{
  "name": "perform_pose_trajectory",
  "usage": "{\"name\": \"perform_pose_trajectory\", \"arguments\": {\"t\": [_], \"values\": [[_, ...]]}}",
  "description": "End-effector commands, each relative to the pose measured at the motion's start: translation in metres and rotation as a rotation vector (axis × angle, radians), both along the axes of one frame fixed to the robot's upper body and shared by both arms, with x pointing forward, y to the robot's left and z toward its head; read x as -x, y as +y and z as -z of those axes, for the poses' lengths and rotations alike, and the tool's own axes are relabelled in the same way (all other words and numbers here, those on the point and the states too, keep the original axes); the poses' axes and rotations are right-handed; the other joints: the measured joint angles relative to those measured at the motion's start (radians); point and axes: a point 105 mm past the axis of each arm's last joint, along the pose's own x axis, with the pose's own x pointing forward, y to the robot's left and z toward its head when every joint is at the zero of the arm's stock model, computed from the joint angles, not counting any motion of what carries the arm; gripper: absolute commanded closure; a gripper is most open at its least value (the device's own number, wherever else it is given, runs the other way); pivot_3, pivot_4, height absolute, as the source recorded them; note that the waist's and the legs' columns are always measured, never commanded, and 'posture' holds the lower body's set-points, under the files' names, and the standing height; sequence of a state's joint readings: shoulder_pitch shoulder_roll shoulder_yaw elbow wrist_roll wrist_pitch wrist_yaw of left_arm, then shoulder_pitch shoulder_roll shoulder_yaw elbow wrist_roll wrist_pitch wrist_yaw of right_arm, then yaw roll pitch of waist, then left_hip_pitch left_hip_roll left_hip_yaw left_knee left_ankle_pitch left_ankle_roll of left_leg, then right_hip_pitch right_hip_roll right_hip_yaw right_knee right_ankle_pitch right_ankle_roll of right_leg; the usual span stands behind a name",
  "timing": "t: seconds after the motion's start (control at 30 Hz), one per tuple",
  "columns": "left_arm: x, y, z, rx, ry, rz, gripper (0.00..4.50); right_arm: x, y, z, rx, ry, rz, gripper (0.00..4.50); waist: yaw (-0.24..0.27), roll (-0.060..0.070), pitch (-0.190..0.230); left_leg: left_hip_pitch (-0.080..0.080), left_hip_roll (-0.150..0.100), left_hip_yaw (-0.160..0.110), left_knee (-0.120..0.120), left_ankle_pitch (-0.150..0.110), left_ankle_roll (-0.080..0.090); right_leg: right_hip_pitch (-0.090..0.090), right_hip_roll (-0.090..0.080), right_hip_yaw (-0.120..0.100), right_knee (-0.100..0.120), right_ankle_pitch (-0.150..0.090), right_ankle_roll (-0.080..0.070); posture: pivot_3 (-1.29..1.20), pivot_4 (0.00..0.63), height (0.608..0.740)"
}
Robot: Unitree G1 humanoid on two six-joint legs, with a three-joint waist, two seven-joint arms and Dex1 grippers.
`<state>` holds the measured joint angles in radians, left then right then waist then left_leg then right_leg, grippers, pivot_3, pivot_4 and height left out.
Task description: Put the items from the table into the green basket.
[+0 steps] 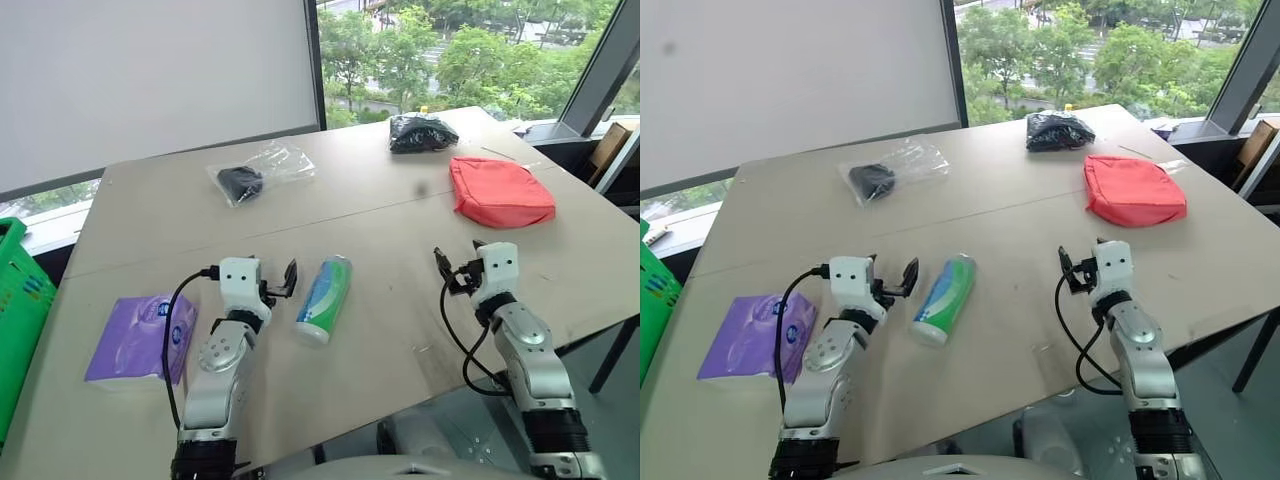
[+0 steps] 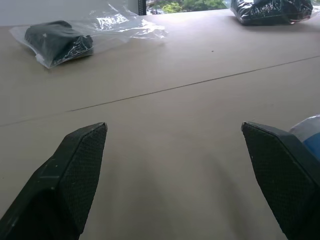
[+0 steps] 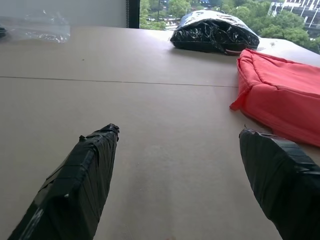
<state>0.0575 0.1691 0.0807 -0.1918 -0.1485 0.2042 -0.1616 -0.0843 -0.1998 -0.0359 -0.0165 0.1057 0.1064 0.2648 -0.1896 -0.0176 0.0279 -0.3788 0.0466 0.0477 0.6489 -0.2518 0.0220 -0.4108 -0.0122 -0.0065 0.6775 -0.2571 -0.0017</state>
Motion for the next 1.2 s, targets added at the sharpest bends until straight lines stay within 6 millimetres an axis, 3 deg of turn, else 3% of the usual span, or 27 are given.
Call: {"name": "perform_pose_trajectory", "arguments": {"t": [0.03,0.23,0.63,0.87,1.0,1.2], "values": [[0.005,0.007,-0.02,-0.012,-0.074,-0.042,0.06,-0.006,0.008,-0.018,-0.007,-0.071,-0.032,0.36,0.008,0.0,0.0,0.0,0.0,0.0,0.0,0.0,0.0,0.0,0.0,0.0,0.0,0.0,0.0,-0.12,0.0,0.74],[0.018,0.017,-0.021,-0.025,-0.074,-0.097,0.06,-0.019,0.021,-0.018,-0.014,-0.073,-0.093,0.36,0.049,0.0,0.0,0.001,0.0,0.0,0.0,0.0,0.0,0.0,0.001,0.0,0.0,0.0,0.0,-0.04,0.0,0.74],[0.053,0.036,-0.023,-0.036,-0.078,-0.258,0.06,-0.04,0.048,-0.016,-0.01,-0.066,-0.24,0.36,0.18,0.0,0.001,0.001,0.001,0.0,-0.002,0.0,0.0,-0.002,0.003,0.0,0.0,0.001,-0.006,0.17,0.0,0.74],[0.072,0.041,-0.024,-0.04,-0.074,-0.337,0.06,-0.048,0.065,-0.017,-0.014,-0.069,-0.317,0.36,0.257,0.001,0.002,0.002,0.009,-0.015,-0.008,0.0,0.0,-0.002,0.018,-0.006,0.004,-0.004,-0.025,0.26,0.0,0.74],[0.077,0.045,-0.024,-0.038,-0.073,-0.366,0.06,-0.05,0.07,-0.016,-0.009,-0.067,-0.344,0.36,0.281,0.001,0.002,0.004,0.01,-0.032,-0.009,0.0,0.0,-0.001,0.03,-0.006,0.005,-0.001,-0.036,0.28,0.0,0.74],[0.078,0.044,-0.022,-0.035,-0.072,-0.371,0.06,-0.051,0.072,-0.017,-0.007,-0.07,-0.354,0.36,0.289,0.001,0.002,0.012,0.01,-0.033,-0.01,0.0,0.0,0.001,0.033,-0.004,0.005,-0.002,-0.038,0.28,0.0,0.74]]}}
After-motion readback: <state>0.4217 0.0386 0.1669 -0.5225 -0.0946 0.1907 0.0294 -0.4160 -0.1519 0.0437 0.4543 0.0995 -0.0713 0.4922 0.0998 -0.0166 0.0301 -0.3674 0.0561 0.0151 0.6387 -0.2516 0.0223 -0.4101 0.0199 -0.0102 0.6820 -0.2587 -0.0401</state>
